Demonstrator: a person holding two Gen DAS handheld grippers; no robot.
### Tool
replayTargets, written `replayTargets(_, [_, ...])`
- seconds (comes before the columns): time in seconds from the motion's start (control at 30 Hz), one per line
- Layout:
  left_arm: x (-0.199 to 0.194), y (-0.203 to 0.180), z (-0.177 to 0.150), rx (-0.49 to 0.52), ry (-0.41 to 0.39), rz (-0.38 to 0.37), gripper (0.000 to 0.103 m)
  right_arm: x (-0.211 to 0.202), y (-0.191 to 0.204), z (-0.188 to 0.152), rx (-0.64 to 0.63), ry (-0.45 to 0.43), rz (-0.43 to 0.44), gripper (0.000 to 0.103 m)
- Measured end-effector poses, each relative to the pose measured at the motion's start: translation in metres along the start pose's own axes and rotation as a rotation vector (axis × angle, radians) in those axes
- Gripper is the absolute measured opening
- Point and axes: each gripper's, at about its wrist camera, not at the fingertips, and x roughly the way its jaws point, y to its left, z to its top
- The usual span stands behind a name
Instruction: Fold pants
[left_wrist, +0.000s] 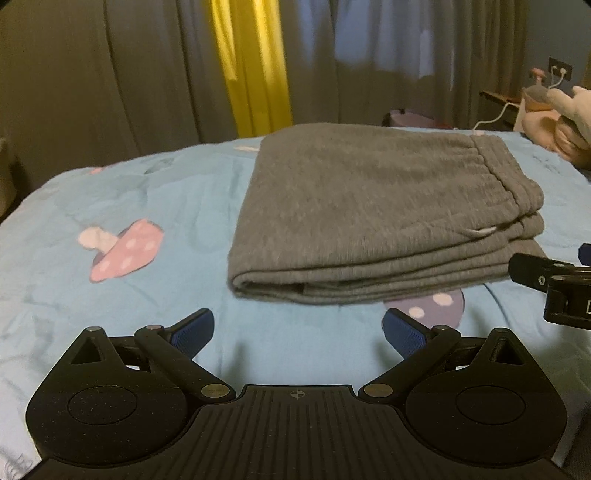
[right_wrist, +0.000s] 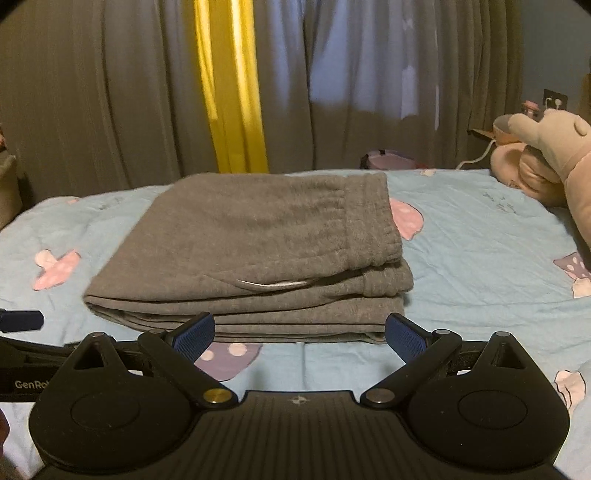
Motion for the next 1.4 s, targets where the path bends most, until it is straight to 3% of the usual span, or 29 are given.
replayTargets(0.43, [0.023, 0.003, 0.007, -0.028, -0.014, -0.055, 0.102, 0.03, -0.009, -0.002, 0.042, 0.019, -0.027, 0.099])
replayTargets(0.73, [0.03, 0.012, 0.002, -0.071, 0.015, -0.061, 0.102, 0.031, -0.003, -0.003, 0.005, 0.01, -0.019, 0.099])
replayTargets(1.4, [0.03, 0.012, 0.0, -0.044, 0.018, -0.031, 0.102, 0.025, -0.001, -0.003, -0.003, -0.004, -0.013, 0.099])
